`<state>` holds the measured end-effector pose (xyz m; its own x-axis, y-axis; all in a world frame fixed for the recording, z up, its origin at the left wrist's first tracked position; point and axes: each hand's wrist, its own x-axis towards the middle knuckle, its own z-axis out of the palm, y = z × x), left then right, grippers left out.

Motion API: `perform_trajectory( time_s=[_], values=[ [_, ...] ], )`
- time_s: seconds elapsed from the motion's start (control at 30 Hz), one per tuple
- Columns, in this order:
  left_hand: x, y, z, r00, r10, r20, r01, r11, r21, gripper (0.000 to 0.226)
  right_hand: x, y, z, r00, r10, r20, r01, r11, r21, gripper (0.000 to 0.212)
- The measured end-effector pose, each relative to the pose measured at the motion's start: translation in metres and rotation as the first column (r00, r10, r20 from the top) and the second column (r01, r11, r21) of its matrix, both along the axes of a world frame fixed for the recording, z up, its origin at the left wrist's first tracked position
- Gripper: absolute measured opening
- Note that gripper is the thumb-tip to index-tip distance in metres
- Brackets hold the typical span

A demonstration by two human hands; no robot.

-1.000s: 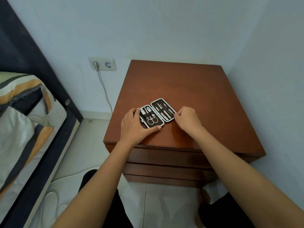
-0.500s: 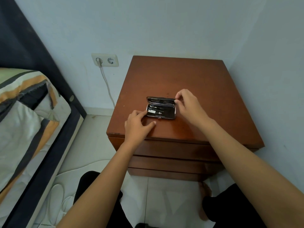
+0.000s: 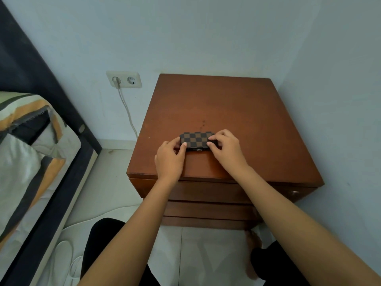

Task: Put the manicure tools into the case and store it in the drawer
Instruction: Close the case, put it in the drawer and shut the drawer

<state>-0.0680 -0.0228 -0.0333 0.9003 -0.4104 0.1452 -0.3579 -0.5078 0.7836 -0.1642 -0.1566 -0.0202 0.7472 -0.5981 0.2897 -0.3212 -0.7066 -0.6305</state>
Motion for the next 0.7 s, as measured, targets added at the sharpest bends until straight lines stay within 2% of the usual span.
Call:
perform_trajectory(
  time_s=[0.1, 0.3, 0.4, 0.5, 0.57, 0.63, 0.7],
  values=[
    [-0.001, -0.002, -0.003, 1.000, 0.004, 0.025, -0.006, 0.998, 0.068, 0.040, 0.002, 0.000, -0.003, 0.999, -0.039, 0.008, 0.039, 0.999, 0.010, 0.020],
    [0.001, 0.002, 0.003, 0.997, -0.075, 0.019, 0.070, 0.981, 0.180, 0.043, -0.007, 0.005, 0.000, 0.999, -0.002, -0.036, 0.002, 1.000, -0.004, 0.026],
    [0.002, 0.022, 0.011, 0.993, -0.059, 0.098, 0.036, 0.973, 0.226, 0.042, -0.036, 0.006, -0.003, 0.997, -0.045, -0.069, 0.045, 0.999, -0.004, 0.033],
    [0.008, 0.056, 0.012, 0.972, 0.098, 0.214, -0.116, 0.991, 0.072, 0.039, -0.086, -0.011, -0.006, 0.979, -0.203, 0.017, 0.204, 0.978, -0.035, 0.032],
    [0.012, 0.079, 0.006, 0.948, 0.192, 0.256, -0.196, 0.981, -0.007, 0.040, -0.124, -0.027, -0.011, 0.921, -0.369, 0.125, 0.373, 0.928, -0.011, 0.032],
    [0.010, 0.098, -0.004, 0.952, 0.243, 0.186, -0.243, 0.970, -0.028, 0.045, -0.162, -0.036, -0.019, 0.820, -0.541, 0.184, 0.538, 0.840, 0.074, 0.037],
    [0.002, 0.111, -0.016, 0.960, 0.278, 0.030, -0.277, 0.960, -0.043, 0.052, -0.192, -0.039, -0.028, 0.715, -0.680, 0.166, 0.656, 0.733, 0.178, 0.043]
  ],
)
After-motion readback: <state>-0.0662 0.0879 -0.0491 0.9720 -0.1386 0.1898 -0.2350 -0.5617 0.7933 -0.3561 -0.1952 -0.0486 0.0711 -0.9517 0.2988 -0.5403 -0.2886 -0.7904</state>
